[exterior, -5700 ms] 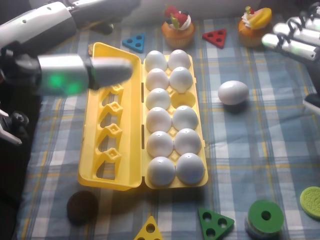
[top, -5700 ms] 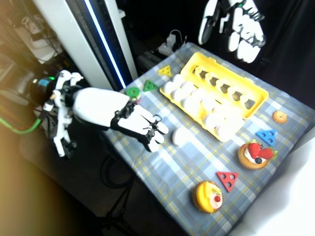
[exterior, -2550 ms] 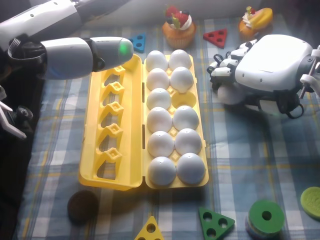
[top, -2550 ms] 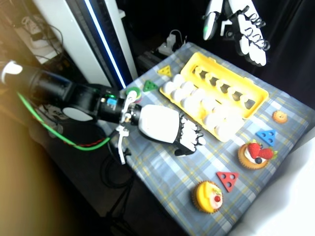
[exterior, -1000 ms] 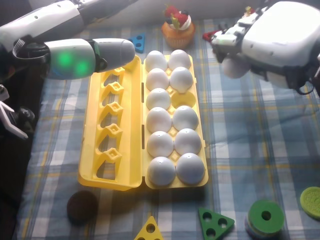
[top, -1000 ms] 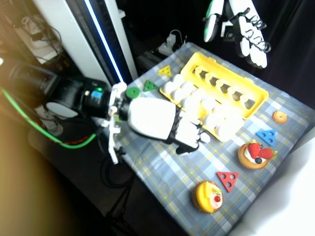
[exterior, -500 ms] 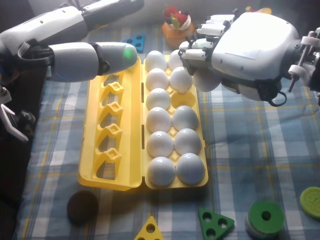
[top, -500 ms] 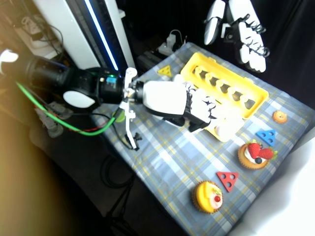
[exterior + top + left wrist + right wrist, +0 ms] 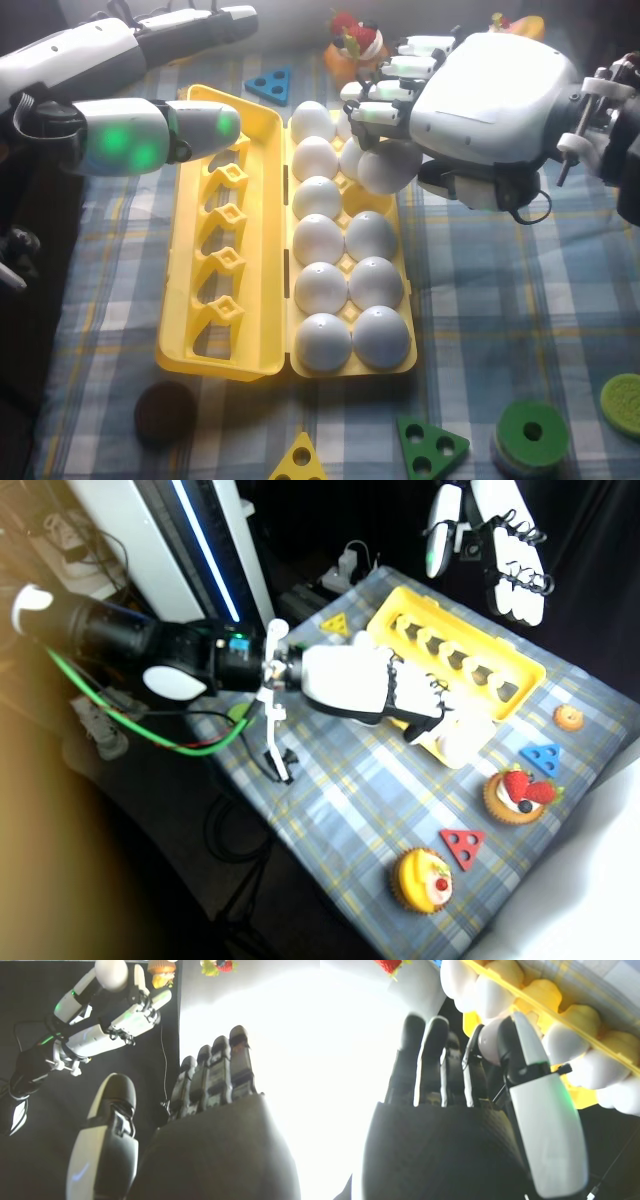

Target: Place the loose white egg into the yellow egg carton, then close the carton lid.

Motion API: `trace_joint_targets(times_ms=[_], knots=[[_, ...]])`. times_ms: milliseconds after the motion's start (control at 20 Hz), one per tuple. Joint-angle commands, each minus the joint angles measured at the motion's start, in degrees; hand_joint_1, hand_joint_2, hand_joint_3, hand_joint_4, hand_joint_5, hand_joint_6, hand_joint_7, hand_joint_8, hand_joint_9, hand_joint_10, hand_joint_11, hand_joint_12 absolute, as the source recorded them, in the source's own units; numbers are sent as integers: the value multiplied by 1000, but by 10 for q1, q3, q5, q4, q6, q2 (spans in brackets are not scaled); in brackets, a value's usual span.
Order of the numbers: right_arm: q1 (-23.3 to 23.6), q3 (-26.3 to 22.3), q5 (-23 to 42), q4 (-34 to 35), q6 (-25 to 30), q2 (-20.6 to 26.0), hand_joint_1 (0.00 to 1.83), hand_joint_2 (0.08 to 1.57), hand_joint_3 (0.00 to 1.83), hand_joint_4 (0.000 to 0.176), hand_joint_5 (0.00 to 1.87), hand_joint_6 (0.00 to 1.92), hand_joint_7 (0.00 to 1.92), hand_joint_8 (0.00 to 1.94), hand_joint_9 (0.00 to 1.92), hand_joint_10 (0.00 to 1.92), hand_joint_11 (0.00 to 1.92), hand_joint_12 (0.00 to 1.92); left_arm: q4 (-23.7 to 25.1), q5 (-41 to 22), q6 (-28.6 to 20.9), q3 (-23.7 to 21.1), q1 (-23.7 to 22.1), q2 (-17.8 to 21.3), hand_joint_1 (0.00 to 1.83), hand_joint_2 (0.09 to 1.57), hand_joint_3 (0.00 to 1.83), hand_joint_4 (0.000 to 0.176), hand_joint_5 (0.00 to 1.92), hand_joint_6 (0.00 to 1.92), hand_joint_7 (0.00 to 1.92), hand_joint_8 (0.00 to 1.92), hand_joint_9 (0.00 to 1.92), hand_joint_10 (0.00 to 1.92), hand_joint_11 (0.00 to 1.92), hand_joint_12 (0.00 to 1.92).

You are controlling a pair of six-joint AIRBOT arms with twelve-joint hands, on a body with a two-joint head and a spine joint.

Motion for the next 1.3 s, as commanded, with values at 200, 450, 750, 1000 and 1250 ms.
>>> trace_joint_targets(times_ms=[200,450,750,1000,1250], knots=[[8,7,65,-3,2,-9,1027,1329,0,0,596,1560,321,910,154,1232,12,1921,-8,-68,1,0,-6,2,411,1339,0,16,125,7,88,3,58,15,0,423],[8,19,53,-3,2,-24,1006,1356,1,0,550,1615,369,1068,314,1334,254,1891,-8,-69,1,0,-7,2,453,1323,0,18,126,5,82,1,59,6,0,463],[8,21,45,-2,2,-26,1124,1236,0,0,264,735,461,826,405,1215,254,1792,-7,-71,1,-1,-8,2,386,1335,0,0,83,8,55,3,49,7,0,510],[11,-4,47,-9,2,-7,969,1231,0,0,70,601,307,469,95,1082,14,1849,-7,-71,1,-3,-9,3,366,1340,0,14,51,5,29,0,10,0,0,291],[12,-55,95,-10,8,54,132,1524,97,24,0,1,1,1,0,22,0,1921,-5,-84,1,-16,-11,11,460,1324,0,29,136,3,87,0,54,9,0,329]])
